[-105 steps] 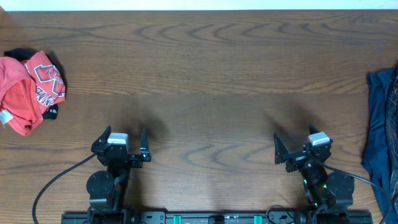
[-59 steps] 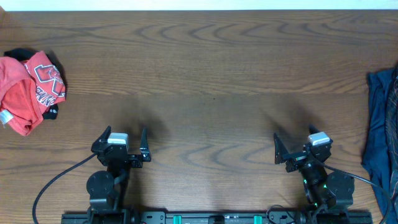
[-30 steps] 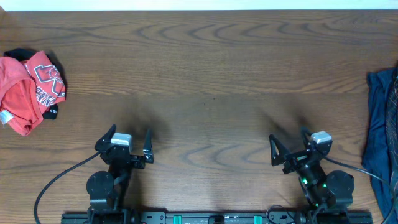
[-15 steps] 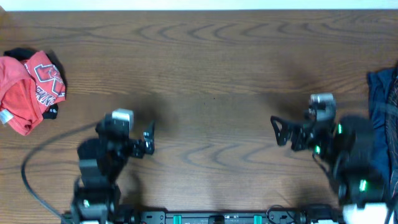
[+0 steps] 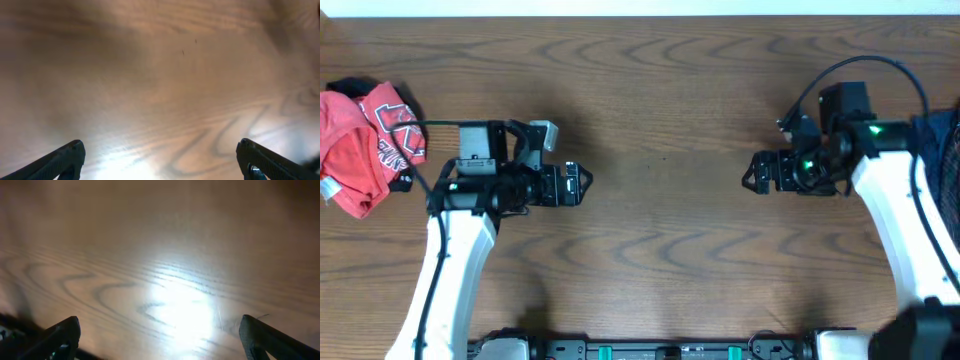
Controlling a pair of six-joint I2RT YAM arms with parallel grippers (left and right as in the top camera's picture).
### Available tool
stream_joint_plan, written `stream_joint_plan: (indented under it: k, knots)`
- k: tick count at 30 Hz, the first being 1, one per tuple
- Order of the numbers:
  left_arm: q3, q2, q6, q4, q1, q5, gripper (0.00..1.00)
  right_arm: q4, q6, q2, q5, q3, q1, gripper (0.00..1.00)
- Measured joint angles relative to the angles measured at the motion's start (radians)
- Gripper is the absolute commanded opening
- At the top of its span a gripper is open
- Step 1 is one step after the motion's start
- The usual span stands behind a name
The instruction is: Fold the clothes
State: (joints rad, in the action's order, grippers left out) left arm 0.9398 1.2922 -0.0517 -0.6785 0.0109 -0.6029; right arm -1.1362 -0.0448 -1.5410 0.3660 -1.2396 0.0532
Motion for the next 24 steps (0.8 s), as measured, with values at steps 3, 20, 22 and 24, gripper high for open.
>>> stream_joint_plan:
  k: [3, 20, 22, 24]
  knots:
    - [0.0, 0.01, 0.004, -0.001, 0.0, -0.024, 0.98, -0.002, 0.012, -0.031, -0.006, 0.0, -0.009, 0.99]
    - [0.011, 0.009, 0.023, -0.006, -0.135, 0.051, 0.98, -0.282, 0.058, -0.032, -0.171, -0.427, -0.272, 0.99]
    - [0.027, 0.01, 0.033, -0.006, -0.166, 0.079, 0.98, -0.328, 0.041, -0.032, -0.217, -0.491, -0.272, 0.99]
    - [0.048, 0.011, 0.049, -0.005, -0.187, 0.098, 0.98, -0.381, 0.006, -0.032, -0.28, -0.528, -0.272, 0.99]
